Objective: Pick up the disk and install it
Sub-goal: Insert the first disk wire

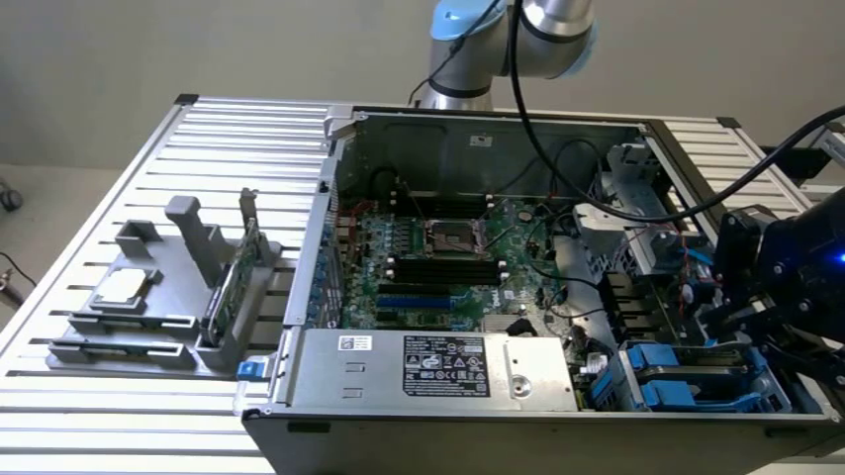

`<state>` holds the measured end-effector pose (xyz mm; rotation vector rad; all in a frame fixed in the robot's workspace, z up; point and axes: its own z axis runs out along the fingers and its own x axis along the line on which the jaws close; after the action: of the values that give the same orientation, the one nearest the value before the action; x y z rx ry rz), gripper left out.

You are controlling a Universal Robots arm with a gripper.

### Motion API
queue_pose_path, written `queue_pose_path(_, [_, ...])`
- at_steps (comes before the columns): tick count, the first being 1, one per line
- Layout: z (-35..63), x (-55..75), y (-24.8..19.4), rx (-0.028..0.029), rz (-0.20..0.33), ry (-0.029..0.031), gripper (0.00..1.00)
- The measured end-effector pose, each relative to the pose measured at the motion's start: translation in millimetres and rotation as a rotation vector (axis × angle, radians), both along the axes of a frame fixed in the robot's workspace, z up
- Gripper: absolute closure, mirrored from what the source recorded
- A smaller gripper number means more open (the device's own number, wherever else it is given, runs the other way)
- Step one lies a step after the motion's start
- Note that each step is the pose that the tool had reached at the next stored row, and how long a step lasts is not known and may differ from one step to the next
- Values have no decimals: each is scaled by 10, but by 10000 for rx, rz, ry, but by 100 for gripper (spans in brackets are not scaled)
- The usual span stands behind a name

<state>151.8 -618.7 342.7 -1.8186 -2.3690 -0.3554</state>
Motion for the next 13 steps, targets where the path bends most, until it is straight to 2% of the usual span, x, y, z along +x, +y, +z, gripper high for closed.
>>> queue_pose_path(7, [-1, -1, 0, -257, -187, 10, 83])
queue_pose_path(10, [-1, -3, 0, -336, -263, 18, 83])
queue_pose_path(13, [-1, -3, -1, -371, -341, 30, 83])
